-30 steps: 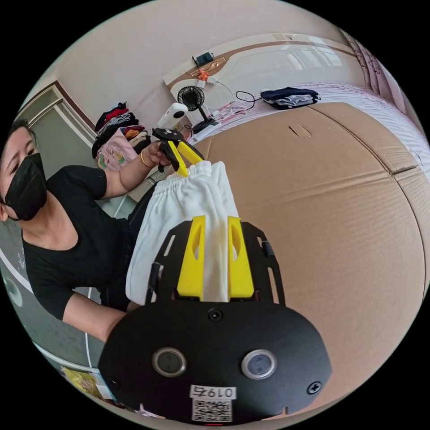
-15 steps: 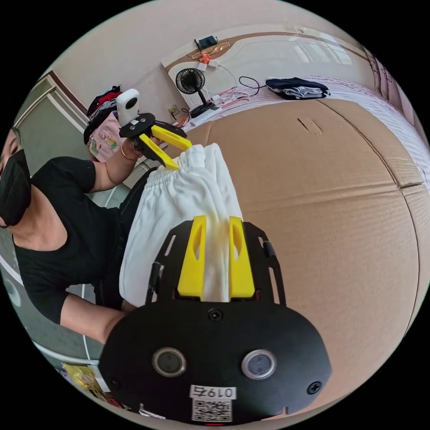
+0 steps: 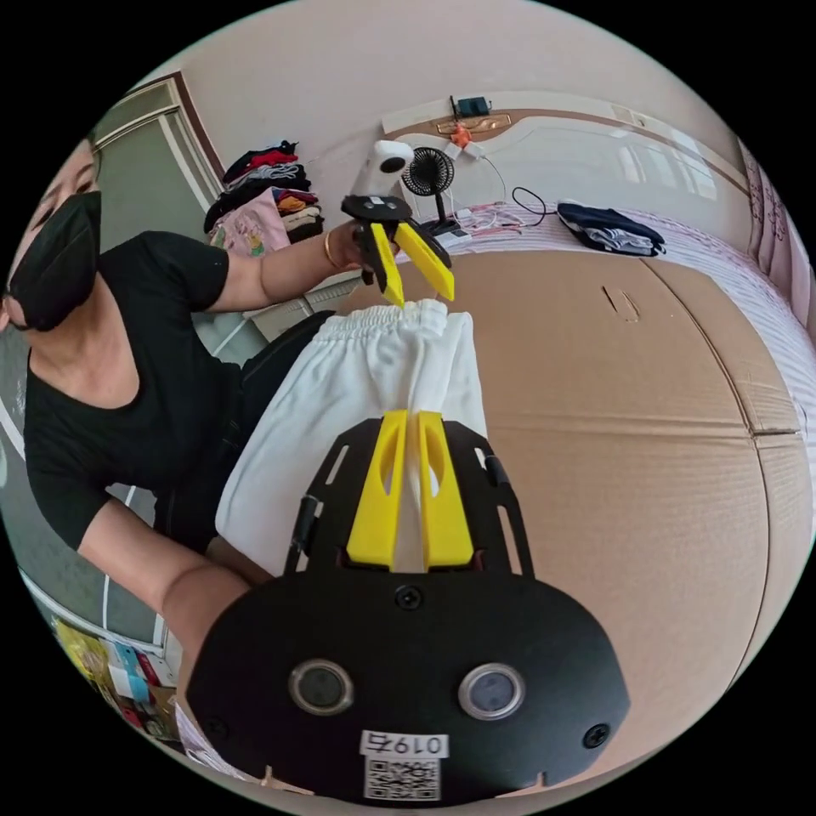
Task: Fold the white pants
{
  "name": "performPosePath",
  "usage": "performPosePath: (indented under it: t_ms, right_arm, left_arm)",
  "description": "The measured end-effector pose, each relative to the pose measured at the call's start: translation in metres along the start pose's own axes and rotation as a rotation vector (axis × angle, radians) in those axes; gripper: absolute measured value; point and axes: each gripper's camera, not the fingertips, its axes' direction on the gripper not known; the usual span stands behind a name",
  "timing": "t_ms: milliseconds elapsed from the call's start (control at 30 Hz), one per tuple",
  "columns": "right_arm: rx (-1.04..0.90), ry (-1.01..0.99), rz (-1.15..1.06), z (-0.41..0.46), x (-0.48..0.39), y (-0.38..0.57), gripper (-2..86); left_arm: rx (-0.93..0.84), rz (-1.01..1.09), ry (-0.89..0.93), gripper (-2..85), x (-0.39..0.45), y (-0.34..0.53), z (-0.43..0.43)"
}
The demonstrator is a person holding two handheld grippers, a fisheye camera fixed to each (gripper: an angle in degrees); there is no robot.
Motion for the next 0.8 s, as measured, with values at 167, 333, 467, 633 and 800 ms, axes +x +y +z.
performPosePath:
  t_ms: [167, 333, 467, 633, 800]
  right_arm:
    - [0.086, -0.014, -0.078, -0.011, -0.022, 0.020, 0.6]
    - [0.085, -0.010, -0.079, -0.005, -0.033, 0.026, 0.6]
    - [0.053, 0.003, -0.031, 0.006, -0.036, 0.027, 0.7]
    - [0.020, 0.024, 0.023, 0.019, -0.041, 0.022, 0.7]
    - [-0.018, 0.051, 0.055, 0.033, -0.052, 0.011, 0.7]
  left_arm:
    - [-0.076, 0.160, 0.120, 13.7, -0.016, -0.023, 0.020]
    - [-0.191, 0.280, 0.180, 14.0, -0.025, -0.052, 0.045]
    - [-0.266, 0.300, 0.295, 12.7, -0.042, -0.070, 0.062]
    - [-0.276, 0.317, 0.283, 11.4, -0.044, -0.080, 0.063]
    - [-0.264, 0.319, 0.175, 9.7, -0.033, -0.089, 0.059]
